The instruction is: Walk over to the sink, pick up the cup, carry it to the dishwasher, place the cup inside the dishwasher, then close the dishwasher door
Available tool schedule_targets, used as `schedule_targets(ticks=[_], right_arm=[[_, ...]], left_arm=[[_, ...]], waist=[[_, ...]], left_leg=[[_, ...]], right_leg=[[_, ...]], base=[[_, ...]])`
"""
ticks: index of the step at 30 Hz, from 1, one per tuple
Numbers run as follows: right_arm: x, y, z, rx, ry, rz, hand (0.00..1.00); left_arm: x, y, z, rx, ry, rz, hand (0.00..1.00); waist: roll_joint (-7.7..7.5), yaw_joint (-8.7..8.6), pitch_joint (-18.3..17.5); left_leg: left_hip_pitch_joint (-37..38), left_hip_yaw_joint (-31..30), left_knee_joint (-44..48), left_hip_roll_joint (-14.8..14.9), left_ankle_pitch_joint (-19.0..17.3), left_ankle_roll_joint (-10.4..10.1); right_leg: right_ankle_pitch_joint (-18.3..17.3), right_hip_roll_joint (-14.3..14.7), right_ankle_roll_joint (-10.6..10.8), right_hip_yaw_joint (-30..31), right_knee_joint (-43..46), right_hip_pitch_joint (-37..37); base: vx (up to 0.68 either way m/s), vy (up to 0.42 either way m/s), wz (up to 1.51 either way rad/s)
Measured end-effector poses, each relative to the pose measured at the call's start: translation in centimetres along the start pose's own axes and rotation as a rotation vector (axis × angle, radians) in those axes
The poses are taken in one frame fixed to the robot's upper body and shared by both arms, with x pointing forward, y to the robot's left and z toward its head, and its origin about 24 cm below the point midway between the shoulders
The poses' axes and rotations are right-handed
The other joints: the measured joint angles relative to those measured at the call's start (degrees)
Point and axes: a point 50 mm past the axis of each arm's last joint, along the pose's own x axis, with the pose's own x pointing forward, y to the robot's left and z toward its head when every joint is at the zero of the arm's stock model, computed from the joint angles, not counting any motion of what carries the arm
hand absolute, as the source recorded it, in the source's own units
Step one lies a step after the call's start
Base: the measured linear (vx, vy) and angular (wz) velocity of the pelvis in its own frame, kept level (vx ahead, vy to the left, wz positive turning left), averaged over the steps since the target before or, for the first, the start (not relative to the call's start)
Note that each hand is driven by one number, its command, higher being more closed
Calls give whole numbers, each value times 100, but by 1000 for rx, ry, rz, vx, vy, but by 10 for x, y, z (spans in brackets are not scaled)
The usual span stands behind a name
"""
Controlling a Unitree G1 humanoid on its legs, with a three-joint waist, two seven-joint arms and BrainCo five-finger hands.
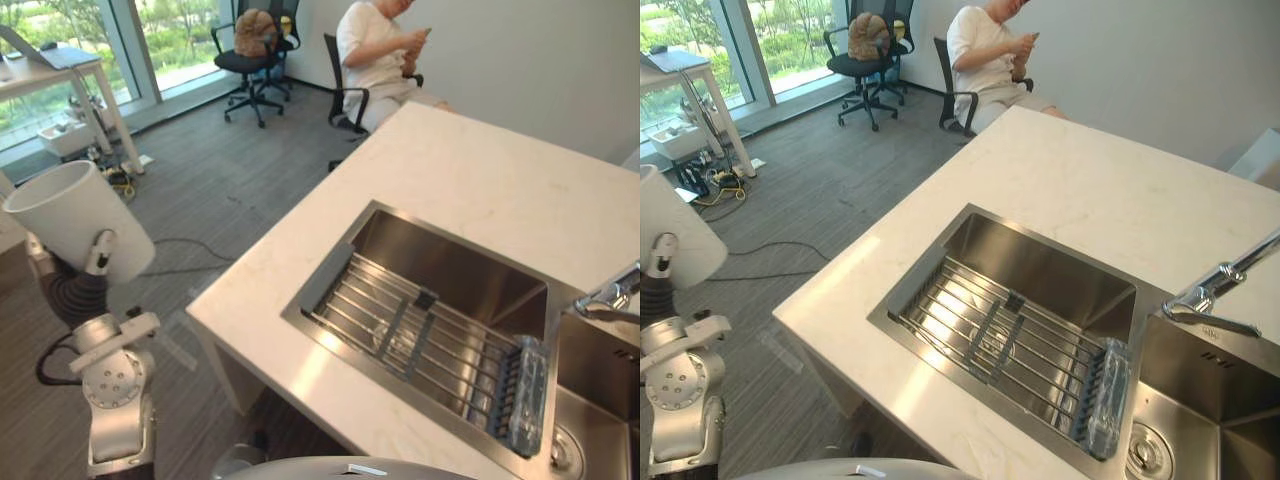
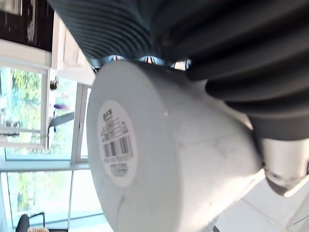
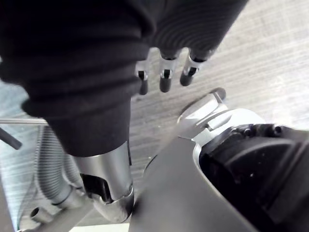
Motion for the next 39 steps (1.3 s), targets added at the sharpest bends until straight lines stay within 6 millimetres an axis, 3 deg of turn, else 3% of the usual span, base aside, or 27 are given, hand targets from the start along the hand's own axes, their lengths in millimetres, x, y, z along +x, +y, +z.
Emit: schedule_targets(ticks=[2,5,6,7,9,12,14,15,16,17,18,19,20,21,22,23,24,27,28,30,31,32,33,35,37,38,39], right_arm=[[-1,-7,15,-48,-34,-6,0],[-3,-14,19,-87,-43,-12,0],[-4,-15,20,-86,-51,-8,0],[-4,-15,19,-82,-49,-9,0],[-4,-16,18,-68,-35,-12,0],[-2,-14,19,-66,-18,-7,0],[-3,-19,27,-82,-41,-26,0],[-4,-21,31,-86,-54,-32,0],[-7,-29,35,-75,-85,-53,0],[-9,-33,43,-34,-124,-63,0],[-8,-31,42,3,-124,-57,0],[-6,-23,33,69,-112,-43,0],[-5,-18,22,110,-102,-33,0],[-6,-27,23,104,-100,-59,0],[-7,-32,25,110,-103,-73,0],[-9,-42,27,102,-105,-95,0],[-12,-51,28,96,-117,-93,0],[-9,-44,21,131,-129,-91,0],[-8,-38,14,149,-111,-82,0],[-5,-24,-9,201,-47,-77,0],[-6,-24,-15,221,-33,-77,0],[-9,-26,-27,263,-2,-82,0],[-10,-28,-30,266,4,-83,0],[-12,-31,-37,229,21,-87,0],[-14,-33,-41,154,29,-85,0],[-14,-31,-42,128,35,-76,0],[-14,-30,-42,104,37,-68,0]], left_arm=[[-11,2,-7,17,49,2,100],[-19,16,-9,83,68,4,100],[-21,25,-9,111,69,18,100],[-21,29,-9,122,67,19,100],[-18,35,-5,110,33,11,100],[-11,29,1,59,-21,-21,100],[-12,23,1,17,-10,-53,100],[-12,19,0,-3,-8,-75,100],[-11,9,1,-53,-7,-125,100],[-9,-3,-3,-100,7,-167,100],[-8,-10,-8,-122,26,-188,100],[-2,-18,-9,-139,27,-211,100],[6,-26,-2,-160,-22,-240,100],[8,-28,-2,-156,-26,-262,100],[9,-27,-2,-145,-24,-272,100],[12,-28,-3,-125,-17,-292,100],[14,-28,-2,-118,-22,-299,100],[26,-37,-2,-116,-40,-327,100],[28,-37,-5,-105,-31,-331,100],[18,-28,-26,-42,71,-313,100],[14,-30,-29,-43,92,-315,100],[5,-41,-34,-60,125,-334,100],[-2,-52,-35,-80,130,-350,100],[-6,-78,-31,-114,108,-400,100],[-5,-103,-28,-147,96,-451,100],[-4,-106,-26,-156,89,-455,100],[-2,-108,-24,-160,82,-454,100]], waist=[[364,-32,137],[589,-71,193],[634,-80,198],[636,-91,197],[569,-136,177],[466,-149,188],[417,-221,197],[419,-263,194],[520,-288,164],[614,-483,232],[645,-543,212],[331,-678,176],[166,-707,226],[305,-586,250],[423,-554,239],[615,-571,160],[764,-585,61],[753,-774,48],[653,-763,63],[203,-718,83],[164,-729,59],[166,-754,30],[190,-839,13],[186,-990,15],[108,-1107,5],[38,-1113,-12],[-48,-1110,-52]], left_leg=[[-38,-225,59,44,7,31],[-56,-79,-6,138,-17,199],[-81,191,-83,160,-241,519],[-112,374,-113,175,-398,684],[-320,1024,27,309,-428,769],[-629,2171,1122,440,-308,793],[-397,2943,1999,1166,-375,730],[-323,3106,2242,1441,-298,784],[-99,3484,2536,1951,439,1091],[-230,3896,2398,1656,346,1567],[-227,3813,1943,1459,439,1702],[-78,3564,999,923,807,1584],[-97,3622,1624,877,502,1538],[18,3569,2213,1209,179,897],[127,3506,2338,1312,130,667],[392,3344,2269,1380,145,236],[741,3225,1666,1318,174,-70],[1497,3367,-181,986,-506,-632],[1530,3314,-351,910,-553,-586],[1496,2999,-435,672,-570,-462],[1454,2834,-444,656,-596,-390],[1349,2383,-460,669,-638,-254],[1198,1752,-468,745,-662,-196],[944,1009,-483,767,-488,-101],[878,425,-464,525,-370,-116],[880,360,-432,419,-371,-117],[870,294,-426,359,-391,-142]], right_leg=[[-42,143,-119,-161,5,169],[-143,136,-142,-563,190,224],[-109,56,-209,-828,223,274],[-60,15,-257,-931,204,289],[76,-290,-288,-1445,140,275],[383,-980,-107,-2088,201,136],[611,-1744,-166,-2361,564,-55],[647,-1933,-170,-2430,682,-66],[698,-2256,-219,-2487,1131,-167],[63,-2327,84,-2344,1852,-416],[-221,-2018,-18,-2409,2047,-546],[-173,-1726,-413,-2563,1694,-685],[-99,-1945,-416,-2973,1322,-631],[173,-1953,-333,-3059,1062,-591],[298,-1944,-279,-3114,890,-544],[571,-1950,-178,-3247,602,-469],[844,-1966,-74,-3411,361,-421],[1382,-1850,65,-3627,-69,-69],[1416,-1828,80,-3491,-170,-43],[1904,-1812,-283,-2595,-406,74],[2044,-1776,-505,-2292,-333,59],[2075,-1604,-828,-1448,-34,-105],[1368,-967,-518,-276,5,-181],[804,-62,-294,936,-145,-201],[745,368,-152,1406,-436,-224],[894,339,-146,1406,-552,-224],[787,276,-51,1299,-534,-176]], base=[[-237,-112,58],[-260,-95,89],[-180,-85,88],[-213,10,119],[-165,136,115],[-145,155,116],[-127,272,88],[-106,354,100],[-67,349,140],[-67,284,161],[-102,94,187],[-89,-121,192],[-115,-77,169],[-77,1,109],[-100,207,63],[-102,438,67],[-88,505,77],[-76,576,101],[-60,466,79],[-50,322,69],[-13,229,123],[61,147,155],[77,94,173],[71,-18,176],[87,-77,176],[83,-92,128],[77,-98,58]])
